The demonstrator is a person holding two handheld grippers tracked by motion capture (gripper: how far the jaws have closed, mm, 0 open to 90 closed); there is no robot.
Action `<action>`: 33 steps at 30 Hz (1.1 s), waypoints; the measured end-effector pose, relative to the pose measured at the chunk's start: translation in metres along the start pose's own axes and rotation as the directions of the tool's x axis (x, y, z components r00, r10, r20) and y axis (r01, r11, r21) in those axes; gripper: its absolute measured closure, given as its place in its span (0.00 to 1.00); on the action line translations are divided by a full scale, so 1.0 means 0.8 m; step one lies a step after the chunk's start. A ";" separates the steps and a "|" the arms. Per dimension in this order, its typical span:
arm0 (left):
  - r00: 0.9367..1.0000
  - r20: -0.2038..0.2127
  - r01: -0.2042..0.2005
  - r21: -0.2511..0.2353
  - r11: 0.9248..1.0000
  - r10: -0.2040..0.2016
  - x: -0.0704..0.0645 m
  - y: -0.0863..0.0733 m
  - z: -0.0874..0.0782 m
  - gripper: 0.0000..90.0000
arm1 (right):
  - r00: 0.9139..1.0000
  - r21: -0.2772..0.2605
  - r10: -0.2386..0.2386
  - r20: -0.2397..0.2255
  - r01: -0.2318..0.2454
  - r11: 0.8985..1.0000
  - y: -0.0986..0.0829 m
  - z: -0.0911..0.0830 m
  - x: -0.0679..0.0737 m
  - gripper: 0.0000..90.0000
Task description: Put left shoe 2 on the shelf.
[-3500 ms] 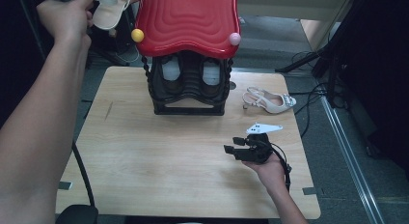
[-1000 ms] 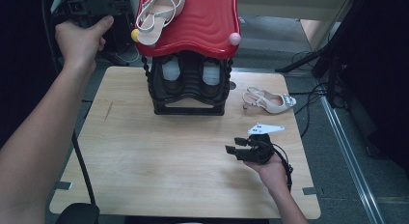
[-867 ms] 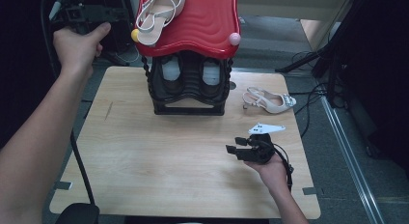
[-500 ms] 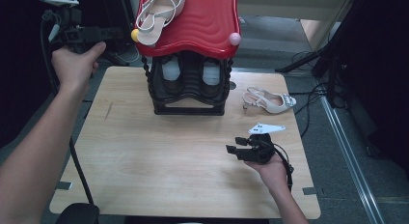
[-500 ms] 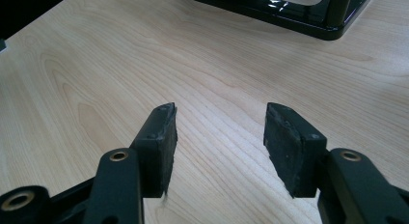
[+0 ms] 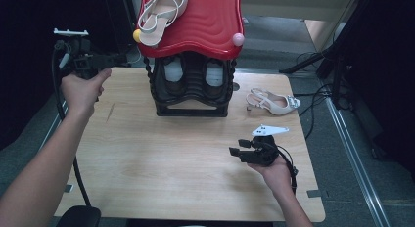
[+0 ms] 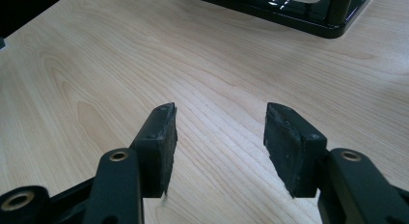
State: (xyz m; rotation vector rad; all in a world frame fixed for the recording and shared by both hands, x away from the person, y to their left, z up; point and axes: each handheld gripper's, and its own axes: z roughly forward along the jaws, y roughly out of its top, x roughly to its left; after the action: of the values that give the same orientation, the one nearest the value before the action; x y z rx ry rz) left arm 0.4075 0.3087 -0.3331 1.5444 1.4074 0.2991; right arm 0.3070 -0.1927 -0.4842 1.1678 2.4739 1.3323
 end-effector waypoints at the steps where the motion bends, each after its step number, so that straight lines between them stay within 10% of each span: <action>1: 1.000 0.004 -0.002 0.008 1.000 0.002 0.000 -0.005 0.003 0.55 | 1.000 0.000 0.001 0.000 -0.001 1.000 0.000 0.000 0.000 0.52; 33: 0.998 0.064 -0.030 0.151 0.988 0.021 -0.012 -0.172 0.041 0.51 | 1.000 0.003 0.022 0.010 -0.023 1.000 -0.001 -0.001 -0.008 0.51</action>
State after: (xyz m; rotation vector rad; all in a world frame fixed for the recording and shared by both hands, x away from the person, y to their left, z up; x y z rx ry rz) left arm 0.3441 0.2628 -0.4512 1.6823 1.3887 0.1605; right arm 0.3106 -0.1975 -0.4860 1.2035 2.4647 1.3250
